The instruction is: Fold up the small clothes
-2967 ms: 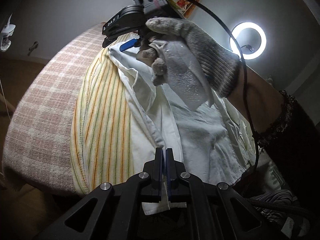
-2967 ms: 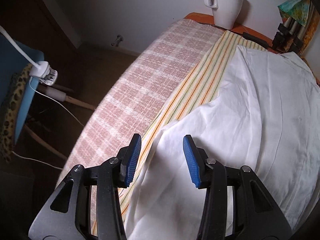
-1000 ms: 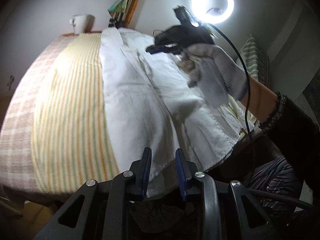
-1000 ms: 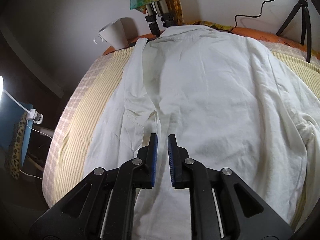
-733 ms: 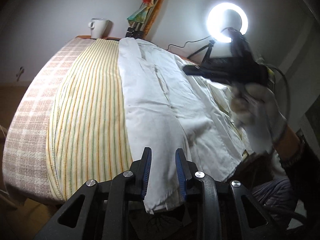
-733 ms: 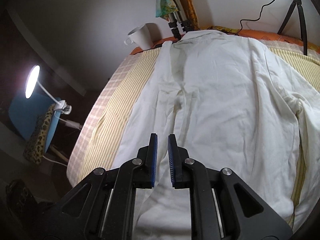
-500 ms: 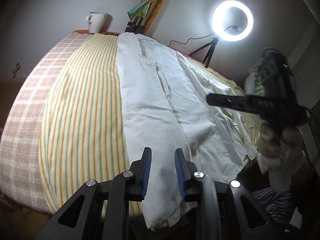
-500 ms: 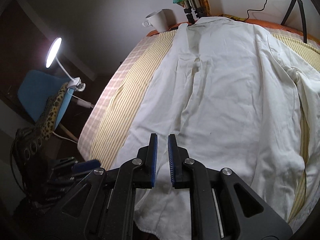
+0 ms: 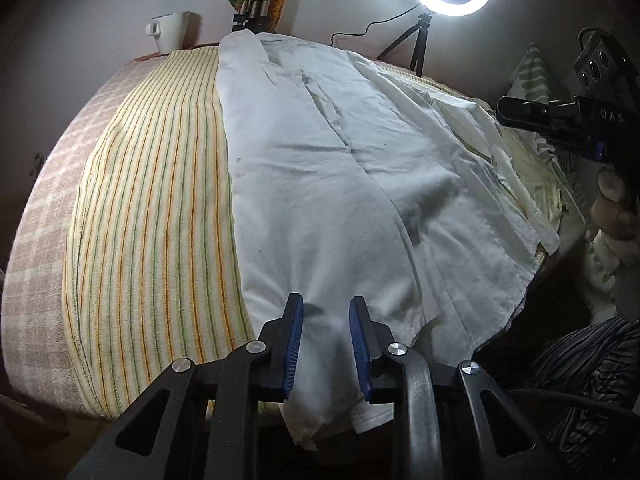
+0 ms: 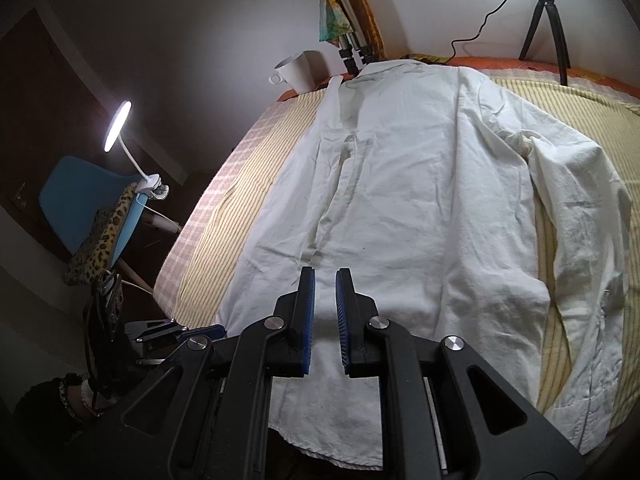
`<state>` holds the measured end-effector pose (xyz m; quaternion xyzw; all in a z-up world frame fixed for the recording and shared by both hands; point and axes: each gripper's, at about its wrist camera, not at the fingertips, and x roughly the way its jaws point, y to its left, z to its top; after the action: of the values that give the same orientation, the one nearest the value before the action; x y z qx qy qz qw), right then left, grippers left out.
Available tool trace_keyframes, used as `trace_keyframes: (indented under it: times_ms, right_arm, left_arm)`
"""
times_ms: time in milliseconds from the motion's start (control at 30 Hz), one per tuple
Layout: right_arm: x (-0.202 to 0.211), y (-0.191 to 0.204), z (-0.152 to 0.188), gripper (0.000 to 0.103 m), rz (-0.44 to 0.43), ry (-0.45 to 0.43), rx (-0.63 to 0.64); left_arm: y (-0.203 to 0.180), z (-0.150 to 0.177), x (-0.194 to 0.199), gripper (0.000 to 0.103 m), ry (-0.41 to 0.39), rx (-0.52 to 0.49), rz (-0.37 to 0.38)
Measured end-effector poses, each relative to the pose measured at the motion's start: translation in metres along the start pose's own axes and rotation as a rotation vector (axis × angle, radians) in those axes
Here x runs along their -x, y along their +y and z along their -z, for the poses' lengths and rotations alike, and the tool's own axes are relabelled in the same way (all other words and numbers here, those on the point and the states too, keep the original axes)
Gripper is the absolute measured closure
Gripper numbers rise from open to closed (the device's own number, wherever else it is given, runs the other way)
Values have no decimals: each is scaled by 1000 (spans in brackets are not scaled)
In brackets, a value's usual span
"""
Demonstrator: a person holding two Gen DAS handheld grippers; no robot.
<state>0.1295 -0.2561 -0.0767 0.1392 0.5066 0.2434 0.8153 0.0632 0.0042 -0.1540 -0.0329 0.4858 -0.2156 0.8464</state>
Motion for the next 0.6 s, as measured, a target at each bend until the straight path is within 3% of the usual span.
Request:
trace_keyframes:
  times_ms: [100,167,233,367,600]
  right_arm:
    - [16,-18,1,85,3,-25,-27]
    - [28,-30,3,62,23,-56,-47]
    - [40,-43,4,56,43,-87,-58]
    - [60,-74,7,56,115,-123,-90]
    - [88,-144,14,56,205,-171,-228]
  left_arm:
    - [-7,-4,9,78,-52,26,19]
    - [-17,-9,15,72,-99,20,30]
    - [-30,-15,19,66,-145,7,38]
    - [-58,-26,20,55,-176,-29,79]
    - [-105,-40,6,54,-138,-97,136]
